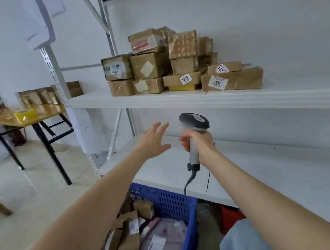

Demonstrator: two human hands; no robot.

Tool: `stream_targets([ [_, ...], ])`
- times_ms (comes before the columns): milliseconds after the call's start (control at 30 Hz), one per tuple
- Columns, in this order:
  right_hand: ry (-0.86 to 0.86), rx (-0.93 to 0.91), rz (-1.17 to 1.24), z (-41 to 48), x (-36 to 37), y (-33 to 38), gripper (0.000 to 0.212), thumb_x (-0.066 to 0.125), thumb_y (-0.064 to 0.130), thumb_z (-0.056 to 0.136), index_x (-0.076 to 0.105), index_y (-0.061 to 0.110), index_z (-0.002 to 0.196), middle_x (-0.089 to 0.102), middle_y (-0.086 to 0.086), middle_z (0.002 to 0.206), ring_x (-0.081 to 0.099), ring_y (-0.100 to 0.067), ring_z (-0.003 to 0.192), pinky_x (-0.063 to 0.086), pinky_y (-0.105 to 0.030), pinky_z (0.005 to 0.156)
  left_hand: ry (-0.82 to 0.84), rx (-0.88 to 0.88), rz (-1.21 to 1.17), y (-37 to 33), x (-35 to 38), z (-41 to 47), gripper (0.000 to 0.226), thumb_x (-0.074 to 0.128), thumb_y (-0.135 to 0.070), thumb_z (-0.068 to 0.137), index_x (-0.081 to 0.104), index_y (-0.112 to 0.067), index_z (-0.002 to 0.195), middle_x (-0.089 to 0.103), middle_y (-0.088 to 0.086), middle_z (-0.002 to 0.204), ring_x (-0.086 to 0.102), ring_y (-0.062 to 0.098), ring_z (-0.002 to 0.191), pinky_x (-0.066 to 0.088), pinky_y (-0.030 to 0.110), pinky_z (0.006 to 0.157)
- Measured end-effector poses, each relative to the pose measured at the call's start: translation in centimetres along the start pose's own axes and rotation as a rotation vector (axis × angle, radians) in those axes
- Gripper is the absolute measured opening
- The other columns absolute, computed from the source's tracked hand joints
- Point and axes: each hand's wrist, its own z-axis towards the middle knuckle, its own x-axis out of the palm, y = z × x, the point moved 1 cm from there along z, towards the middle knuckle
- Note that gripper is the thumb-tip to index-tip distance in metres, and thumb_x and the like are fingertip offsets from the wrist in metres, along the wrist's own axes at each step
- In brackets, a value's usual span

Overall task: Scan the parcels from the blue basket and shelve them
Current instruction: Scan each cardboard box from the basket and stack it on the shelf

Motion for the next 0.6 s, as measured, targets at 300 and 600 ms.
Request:
stream_targets([
  [300, 0.099, 0.352, -0.125, 0.6, 7.0, -16.7, 0.01, 0.07, 0.012, 0.083, 0.066, 0.003, 0.082, 0.071, -0.013, 0.074, 0.059, -0.014, 0.049, 0.049, -0.025, 0.051, 0.326, -0.309, -0.091, 13.7, 13.2, -10.4, 0.085, 0.062, -0.04, 0.089, 0.009, -0.025, 0.153, 0.014, 0.009, 0.158, 0.033, 0.03, 0.138, 0.036, 0.043, 0.109],
  [600, 0.078, 0.644, -0.191, 3.0, 10.7, -30.8, 0.015, 0.071, 0.014, 0.085, 0.066, 0.003, 0.075, 0.07, -0.012, 0.069, 0.056, -0.013, 0.046, 0.049, -0.028, 0.051, 0.633, -0.611, -0.137, 22.2, 25.2, -15.9, 0.079, 0.059, -0.036, 0.09, 0.014, -0.019, 0.153, 0.016, 0.012, 0.155, 0.033, 0.032, 0.137, 0.038, 0.042, 0.106],
])
